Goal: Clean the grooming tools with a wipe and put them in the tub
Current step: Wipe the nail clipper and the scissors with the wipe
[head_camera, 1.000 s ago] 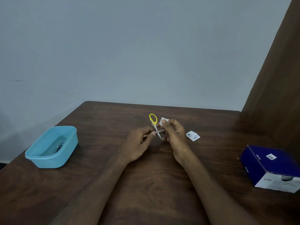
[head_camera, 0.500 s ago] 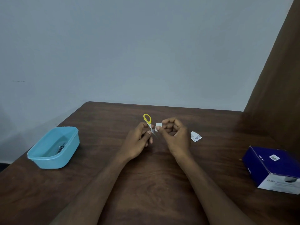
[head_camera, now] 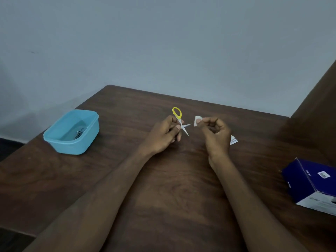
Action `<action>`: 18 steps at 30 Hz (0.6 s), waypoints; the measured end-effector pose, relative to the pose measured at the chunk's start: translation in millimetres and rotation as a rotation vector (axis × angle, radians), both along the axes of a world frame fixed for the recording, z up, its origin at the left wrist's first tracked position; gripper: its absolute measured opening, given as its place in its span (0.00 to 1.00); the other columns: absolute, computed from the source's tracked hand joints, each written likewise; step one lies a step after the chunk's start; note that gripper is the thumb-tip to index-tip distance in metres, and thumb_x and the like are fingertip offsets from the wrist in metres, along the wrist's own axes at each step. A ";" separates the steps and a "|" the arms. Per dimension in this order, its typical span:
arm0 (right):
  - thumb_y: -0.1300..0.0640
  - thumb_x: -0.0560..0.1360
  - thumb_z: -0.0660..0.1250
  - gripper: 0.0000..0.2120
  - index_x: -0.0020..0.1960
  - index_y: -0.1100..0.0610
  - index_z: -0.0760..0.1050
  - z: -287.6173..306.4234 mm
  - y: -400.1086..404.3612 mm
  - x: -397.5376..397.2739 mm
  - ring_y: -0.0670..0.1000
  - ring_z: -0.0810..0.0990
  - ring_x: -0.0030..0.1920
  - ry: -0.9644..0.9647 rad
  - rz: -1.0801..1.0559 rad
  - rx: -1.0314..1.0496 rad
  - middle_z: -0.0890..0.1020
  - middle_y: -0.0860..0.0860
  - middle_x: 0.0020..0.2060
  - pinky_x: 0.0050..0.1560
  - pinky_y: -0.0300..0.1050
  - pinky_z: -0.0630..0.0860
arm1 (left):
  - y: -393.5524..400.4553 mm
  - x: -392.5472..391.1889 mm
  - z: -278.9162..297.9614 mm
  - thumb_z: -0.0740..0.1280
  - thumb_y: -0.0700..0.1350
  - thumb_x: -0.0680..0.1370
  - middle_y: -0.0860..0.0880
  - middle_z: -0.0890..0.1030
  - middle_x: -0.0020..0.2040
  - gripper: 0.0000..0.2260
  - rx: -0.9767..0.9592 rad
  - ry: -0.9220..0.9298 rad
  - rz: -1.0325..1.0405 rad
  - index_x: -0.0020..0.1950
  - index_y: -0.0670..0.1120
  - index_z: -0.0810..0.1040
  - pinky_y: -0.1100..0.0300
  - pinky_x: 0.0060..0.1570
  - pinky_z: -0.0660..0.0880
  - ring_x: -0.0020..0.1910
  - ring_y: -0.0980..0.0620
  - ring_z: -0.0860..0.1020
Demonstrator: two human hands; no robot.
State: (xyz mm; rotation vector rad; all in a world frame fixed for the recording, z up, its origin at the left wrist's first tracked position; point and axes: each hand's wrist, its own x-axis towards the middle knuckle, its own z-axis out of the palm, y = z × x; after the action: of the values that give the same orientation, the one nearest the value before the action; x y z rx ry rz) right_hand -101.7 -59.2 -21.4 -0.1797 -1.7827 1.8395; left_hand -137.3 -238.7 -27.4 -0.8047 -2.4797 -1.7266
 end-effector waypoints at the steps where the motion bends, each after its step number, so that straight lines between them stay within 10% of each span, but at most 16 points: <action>1: 0.56 0.74 0.81 0.08 0.40 0.51 0.82 -1.9 -2.6 0.8 0.48 0.80 0.40 -0.031 0.070 0.057 0.87 0.50 0.37 0.43 0.43 0.75 | -0.3 -1.8 0.1 0.60 0.39 0.88 0.53 0.80 0.33 0.05 -0.009 0.003 -0.011 0.60 0.41 0.74 0.64 0.36 0.71 0.30 0.54 0.72; 8: 0.51 0.74 0.80 0.10 0.40 0.51 0.81 -11.0 6.1 -9.5 0.50 0.84 0.40 -0.073 -0.128 0.087 0.88 0.49 0.37 0.46 0.46 0.78 | -0.8 -10.1 0.6 0.60 0.39 0.88 0.51 0.79 0.34 0.05 0.067 -0.064 -0.049 0.61 0.41 0.74 0.63 0.32 0.69 0.31 0.51 0.70; 18: 0.59 0.75 0.80 0.06 0.45 0.58 0.84 -12.6 -0.8 -11.4 0.53 0.84 0.41 -0.049 0.171 0.228 0.89 0.52 0.43 0.47 0.49 0.80 | 4.7 -16.2 -2.3 0.60 0.39 0.88 0.52 0.79 0.33 0.05 0.105 -0.058 -0.060 0.61 0.44 0.75 0.66 0.29 0.68 0.29 0.52 0.70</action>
State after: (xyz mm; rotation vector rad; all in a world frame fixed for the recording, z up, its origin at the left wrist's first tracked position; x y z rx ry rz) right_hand -113.1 -60.0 -34.0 0.0154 -2.0809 1.7406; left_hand -153.4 -234.0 -29.7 -0.8407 -2.3993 -1.9084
